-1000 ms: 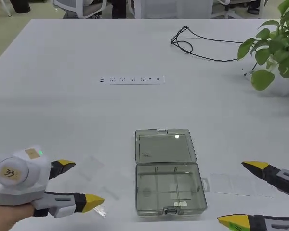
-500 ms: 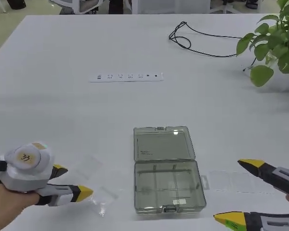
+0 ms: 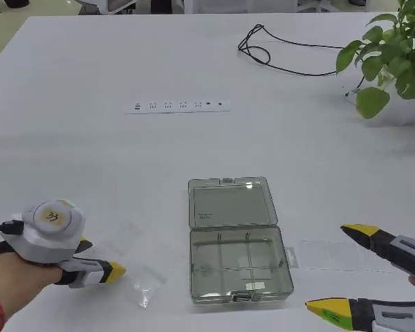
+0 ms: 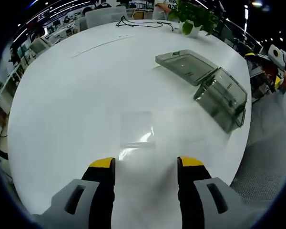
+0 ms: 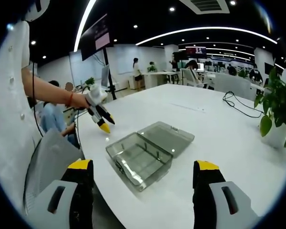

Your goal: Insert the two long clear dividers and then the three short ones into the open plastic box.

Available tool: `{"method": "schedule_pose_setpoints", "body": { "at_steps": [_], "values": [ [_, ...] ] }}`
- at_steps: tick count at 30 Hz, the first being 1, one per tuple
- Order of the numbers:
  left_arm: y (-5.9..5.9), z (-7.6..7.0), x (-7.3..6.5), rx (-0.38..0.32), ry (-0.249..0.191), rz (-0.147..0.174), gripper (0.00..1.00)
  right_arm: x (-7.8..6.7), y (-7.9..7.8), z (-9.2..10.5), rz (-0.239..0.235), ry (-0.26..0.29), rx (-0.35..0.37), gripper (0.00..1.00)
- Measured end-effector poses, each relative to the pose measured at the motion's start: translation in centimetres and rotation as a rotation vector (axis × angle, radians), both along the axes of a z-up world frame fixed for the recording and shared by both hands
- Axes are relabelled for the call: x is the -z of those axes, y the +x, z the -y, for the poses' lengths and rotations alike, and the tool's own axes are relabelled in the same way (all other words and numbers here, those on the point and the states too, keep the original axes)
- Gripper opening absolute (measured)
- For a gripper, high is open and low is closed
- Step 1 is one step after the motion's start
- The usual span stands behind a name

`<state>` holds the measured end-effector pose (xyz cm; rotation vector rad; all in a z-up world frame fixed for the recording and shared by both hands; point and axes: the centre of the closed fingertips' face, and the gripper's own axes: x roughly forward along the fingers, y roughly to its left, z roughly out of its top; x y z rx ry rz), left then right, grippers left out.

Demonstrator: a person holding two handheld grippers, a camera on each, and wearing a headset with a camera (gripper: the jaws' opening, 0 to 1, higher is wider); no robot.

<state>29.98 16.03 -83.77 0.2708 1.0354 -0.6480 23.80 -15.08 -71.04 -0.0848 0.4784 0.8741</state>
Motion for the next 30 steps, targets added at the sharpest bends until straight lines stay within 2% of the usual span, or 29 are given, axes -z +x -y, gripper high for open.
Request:
{"method": "schedule_pose_setpoints", "body": {
  "at_steps": [6,12,16,19,30],
  "values": [
    [0.0,-0.3,0.8,0.019,0.041,-0.012,0.48,0.02,0.13,0.02,-0.001,0.005,0.006,0.86],
    [0.3,-0.62,0.74,0.019,0.072,-0.002,0.44,0.21,0.08,0.07,-0.005,0.008,0.011,0.86],
    [0.4,-0.8,0.84,0.029,0.111,0.0,0.41,0.34,0.14,0.1,-0.007,0.01,0.015,0.86],
    [0.69,-1.04,0.78,0.014,0.112,-0.006,0.39,0.31,0.16,0.07,-0.006,0.011,0.014,0.86],
    [0.64,-1.11,0.69,-0.011,0.126,-0.023,0.35,0.49,0.05,0.08,-0.01,0.012,0.011,0.86]
  ]
}}
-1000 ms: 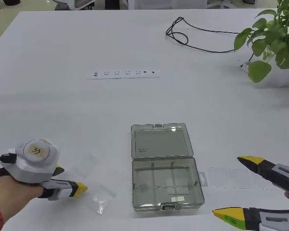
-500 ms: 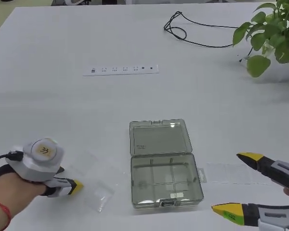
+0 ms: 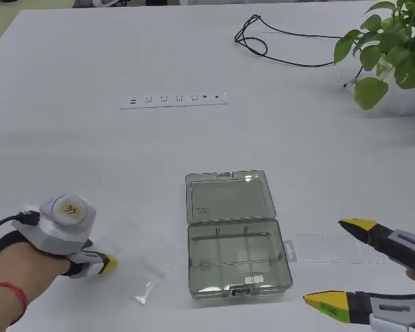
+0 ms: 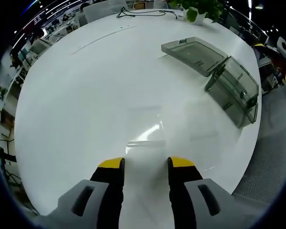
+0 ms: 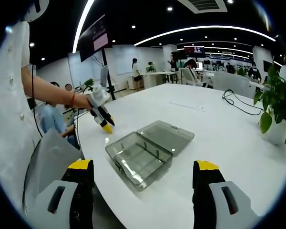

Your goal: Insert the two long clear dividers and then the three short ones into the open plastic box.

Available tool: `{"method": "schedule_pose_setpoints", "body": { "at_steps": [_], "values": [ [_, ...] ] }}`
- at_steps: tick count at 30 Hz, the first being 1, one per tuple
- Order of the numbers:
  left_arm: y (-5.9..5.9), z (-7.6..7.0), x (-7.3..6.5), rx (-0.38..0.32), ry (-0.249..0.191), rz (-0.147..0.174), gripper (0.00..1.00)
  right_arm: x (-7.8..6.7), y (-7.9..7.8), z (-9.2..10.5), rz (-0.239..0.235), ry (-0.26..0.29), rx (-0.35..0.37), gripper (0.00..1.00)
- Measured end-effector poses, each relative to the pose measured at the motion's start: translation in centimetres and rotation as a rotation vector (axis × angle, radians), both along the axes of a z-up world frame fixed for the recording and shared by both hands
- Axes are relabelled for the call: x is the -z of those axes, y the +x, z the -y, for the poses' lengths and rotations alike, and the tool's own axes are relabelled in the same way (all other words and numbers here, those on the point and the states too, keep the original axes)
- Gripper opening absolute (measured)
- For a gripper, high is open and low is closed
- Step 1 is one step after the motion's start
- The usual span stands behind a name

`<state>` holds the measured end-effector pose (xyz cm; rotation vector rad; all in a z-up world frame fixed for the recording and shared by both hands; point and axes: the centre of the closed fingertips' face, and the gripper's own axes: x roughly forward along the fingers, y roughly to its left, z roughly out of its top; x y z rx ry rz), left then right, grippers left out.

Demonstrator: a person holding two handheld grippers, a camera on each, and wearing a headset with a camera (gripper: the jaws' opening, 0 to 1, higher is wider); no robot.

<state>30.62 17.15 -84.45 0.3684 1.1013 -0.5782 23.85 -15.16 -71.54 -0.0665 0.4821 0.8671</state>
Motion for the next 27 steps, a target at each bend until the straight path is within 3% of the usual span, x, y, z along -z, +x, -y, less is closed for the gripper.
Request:
{"method": "schedule_pose_setpoints", "body": {
  "at_steps": [13,21,27],
  "values": [
    [0.09,-0.16,-0.1,-0.04,-0.023,-0.023,0.32,-0.11,-0.15,-0.17,0.0,-0.003,-0.003,0.86],
    [-0.2,0.49,-0.23,-0.1,-0.108,-0.031,0.32,-0.15,-0.25,-0.22,0.0,-0.009,-0.01,0.86],
    [-0.53,0.63,-0.37,-0.121,-0.138,-0.032,0.32,-0.23,-0.19,-0.52,0.001,-0.009,-0.018,0.86]
  ]
}}
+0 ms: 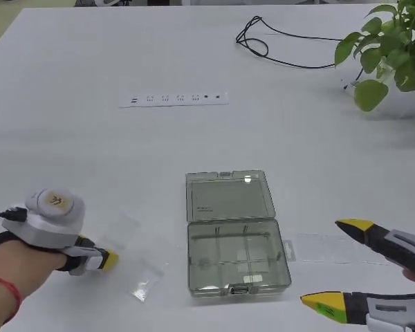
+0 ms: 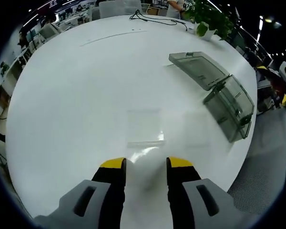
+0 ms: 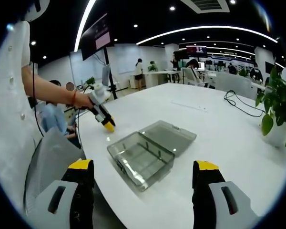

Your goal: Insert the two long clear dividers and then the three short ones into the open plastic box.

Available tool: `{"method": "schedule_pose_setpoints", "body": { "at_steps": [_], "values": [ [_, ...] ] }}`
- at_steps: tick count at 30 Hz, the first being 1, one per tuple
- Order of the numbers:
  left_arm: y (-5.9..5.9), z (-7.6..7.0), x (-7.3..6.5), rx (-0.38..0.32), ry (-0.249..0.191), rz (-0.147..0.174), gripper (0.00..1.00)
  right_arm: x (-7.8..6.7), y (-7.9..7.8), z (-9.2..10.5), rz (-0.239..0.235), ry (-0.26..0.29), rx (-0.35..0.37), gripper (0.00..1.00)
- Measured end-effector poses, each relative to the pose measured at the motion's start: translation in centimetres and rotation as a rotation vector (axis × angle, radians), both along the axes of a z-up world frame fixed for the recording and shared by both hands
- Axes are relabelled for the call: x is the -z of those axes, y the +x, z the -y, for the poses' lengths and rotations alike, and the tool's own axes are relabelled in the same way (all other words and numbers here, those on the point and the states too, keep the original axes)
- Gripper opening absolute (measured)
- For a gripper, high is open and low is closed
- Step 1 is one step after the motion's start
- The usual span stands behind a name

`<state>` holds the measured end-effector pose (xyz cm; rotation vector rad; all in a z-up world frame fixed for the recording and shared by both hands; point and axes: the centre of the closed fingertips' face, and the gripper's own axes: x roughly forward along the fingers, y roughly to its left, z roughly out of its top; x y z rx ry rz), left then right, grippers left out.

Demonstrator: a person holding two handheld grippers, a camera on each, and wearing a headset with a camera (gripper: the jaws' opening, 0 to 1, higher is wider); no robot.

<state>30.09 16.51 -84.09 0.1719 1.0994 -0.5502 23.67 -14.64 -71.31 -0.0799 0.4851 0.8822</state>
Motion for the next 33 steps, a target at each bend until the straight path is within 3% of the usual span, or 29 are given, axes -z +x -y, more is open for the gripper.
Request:
{"method": "schedule_pose_setpoints", "body": {
  "at_steps": [9,17,21,25,30,33],
  "values": [
    [-0.1,0.4,-1.0,-0.079,-0.103,0.021,0.32,0.0,-0.1,-0.5,-0.003,-0.001,-0.017,0.86],
    [-1.0,0.3,-0.6,-0.095,-0.119,0.014,0.31,-0.5,0.2,-1.3,0.006,0.007,-0.035,0.85],
    [-1.1,0.4,-0.7,-0.102,-0.125,0.014,0.31,-0.6,0.3,-1.4,0.009,0.007,-0.04,0.85],
    [-1.0,0.6,-1.2,-0.126,-0.157,0.019,0.31,-0.5,0.3,-1.4,0.006,0.003,-0.043,0.85],
    [-1.0,0.5,-1.2,-0.154,-0.181,0.002,0.31,-0.6,0.3,-1.3,0.007,0.001,-0.043,0.85],
    [-1.3,0.5,-1.0,-0.15,-0.172,-0.015,0.31,-0.6,0.3,-1.3,0.007,0.002,-0.041,0.85]
  ]
}}
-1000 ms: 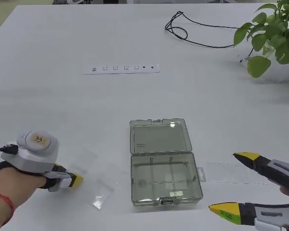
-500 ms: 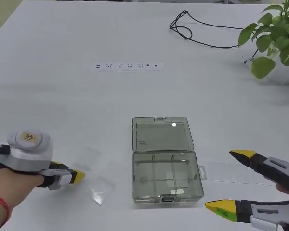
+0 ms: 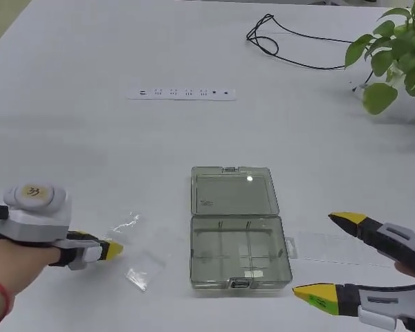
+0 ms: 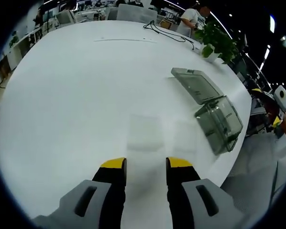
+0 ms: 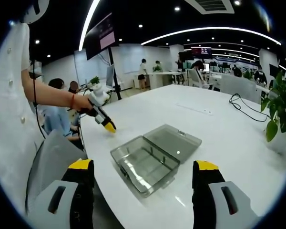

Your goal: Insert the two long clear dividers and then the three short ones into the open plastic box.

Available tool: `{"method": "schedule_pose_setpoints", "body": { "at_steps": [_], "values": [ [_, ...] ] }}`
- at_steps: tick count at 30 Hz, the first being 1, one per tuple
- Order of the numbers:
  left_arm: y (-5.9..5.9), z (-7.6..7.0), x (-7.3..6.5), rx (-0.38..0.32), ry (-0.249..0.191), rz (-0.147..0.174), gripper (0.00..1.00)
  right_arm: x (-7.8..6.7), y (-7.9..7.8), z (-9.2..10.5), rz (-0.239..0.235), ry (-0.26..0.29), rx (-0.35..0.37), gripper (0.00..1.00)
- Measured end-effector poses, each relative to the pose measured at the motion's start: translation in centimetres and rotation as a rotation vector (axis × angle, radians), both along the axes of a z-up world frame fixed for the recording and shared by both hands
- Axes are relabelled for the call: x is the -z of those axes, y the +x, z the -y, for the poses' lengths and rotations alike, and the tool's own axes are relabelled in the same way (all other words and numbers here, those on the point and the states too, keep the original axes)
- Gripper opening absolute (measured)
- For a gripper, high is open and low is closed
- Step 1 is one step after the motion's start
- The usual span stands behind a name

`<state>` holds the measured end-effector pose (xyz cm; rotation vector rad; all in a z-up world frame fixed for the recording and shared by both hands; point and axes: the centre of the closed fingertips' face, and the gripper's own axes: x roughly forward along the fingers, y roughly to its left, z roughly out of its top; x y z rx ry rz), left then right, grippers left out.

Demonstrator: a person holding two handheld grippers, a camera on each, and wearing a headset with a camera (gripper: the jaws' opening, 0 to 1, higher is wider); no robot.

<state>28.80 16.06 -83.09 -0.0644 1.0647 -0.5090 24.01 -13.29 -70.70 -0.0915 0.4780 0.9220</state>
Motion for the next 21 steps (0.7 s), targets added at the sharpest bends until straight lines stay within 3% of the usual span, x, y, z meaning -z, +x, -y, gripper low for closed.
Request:
{"method": "schedule_pose_setpoints", "body": {
  "at_steps": [9,17,21],
  "values": [
    [-0.9,0.1,0.4,0.017,0.007,-0.082,0.31,0.0,0.0,0.0,-0.001,0.006,0.006,0.85],
    [-1.2,0.0,0.5,0.068,0.052,-0.122,0.31,0.0,0.1,0.0,-0.004,0.005,0.006,0.85],
    [-1.3,0.1,0.5,0.067,0.039,-0.137,0.31,0.0,0.1,0.0,-0.004,0.004,0.006,0.85]
  ]
}}
